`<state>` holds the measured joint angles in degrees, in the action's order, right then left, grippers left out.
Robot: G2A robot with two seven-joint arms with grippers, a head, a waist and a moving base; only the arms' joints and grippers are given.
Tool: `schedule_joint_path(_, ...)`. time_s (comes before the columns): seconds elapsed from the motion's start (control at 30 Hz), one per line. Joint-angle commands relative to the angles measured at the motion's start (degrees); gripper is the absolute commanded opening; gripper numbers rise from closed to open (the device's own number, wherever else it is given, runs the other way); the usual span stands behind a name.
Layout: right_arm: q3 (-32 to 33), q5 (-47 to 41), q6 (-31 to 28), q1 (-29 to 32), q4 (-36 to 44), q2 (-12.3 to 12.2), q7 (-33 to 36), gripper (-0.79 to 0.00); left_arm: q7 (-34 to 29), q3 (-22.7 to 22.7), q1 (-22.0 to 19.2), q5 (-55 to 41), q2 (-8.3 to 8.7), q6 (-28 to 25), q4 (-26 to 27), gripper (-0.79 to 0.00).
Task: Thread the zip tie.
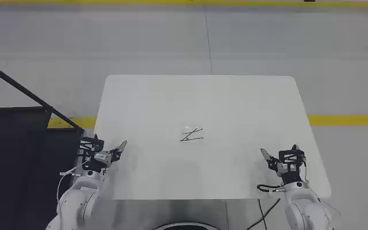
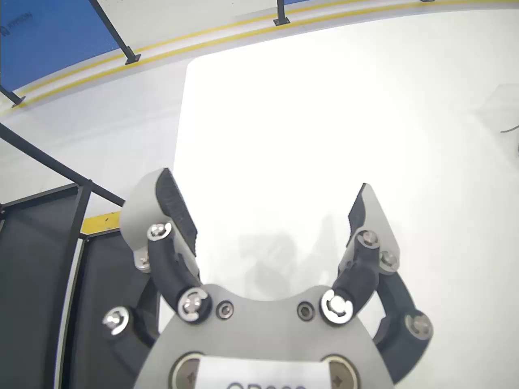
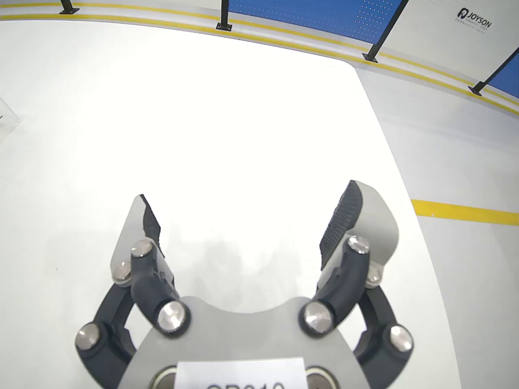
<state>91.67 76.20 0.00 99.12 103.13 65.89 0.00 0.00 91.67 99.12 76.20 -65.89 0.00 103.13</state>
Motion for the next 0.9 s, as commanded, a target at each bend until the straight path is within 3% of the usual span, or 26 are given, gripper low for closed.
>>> schedule_joint_path(0.0,0.0,0.0,0.0,0.0,0.0,0.0,0.0,-0.001,0.0,0.0,0.0,0.0,0.0,0.0,0.0,-0.001)
schedule_joint_path(0.27,0.0,0.0,0.0,0.0,0.0,0.0,0.0,0.0,0.0,0.0,0.0,0.0,0.0,0.0,0.0,0.0)
schedule_joint_path(0.47,-0.9,3.3,-3.1,0.2,0.4,-0.1,-1.4,0.0,3.6,1.1,0.1,0.3,0.14,-3.8,0.7,0.0)
schedule_joint_path(0.87,-3.9,-3.4,-27.2,-5.4,1.0,-0.8,4.6,0.0,5.0,4.8,-1.0,-6.8,0.48,-14.4,1.8,0.0)
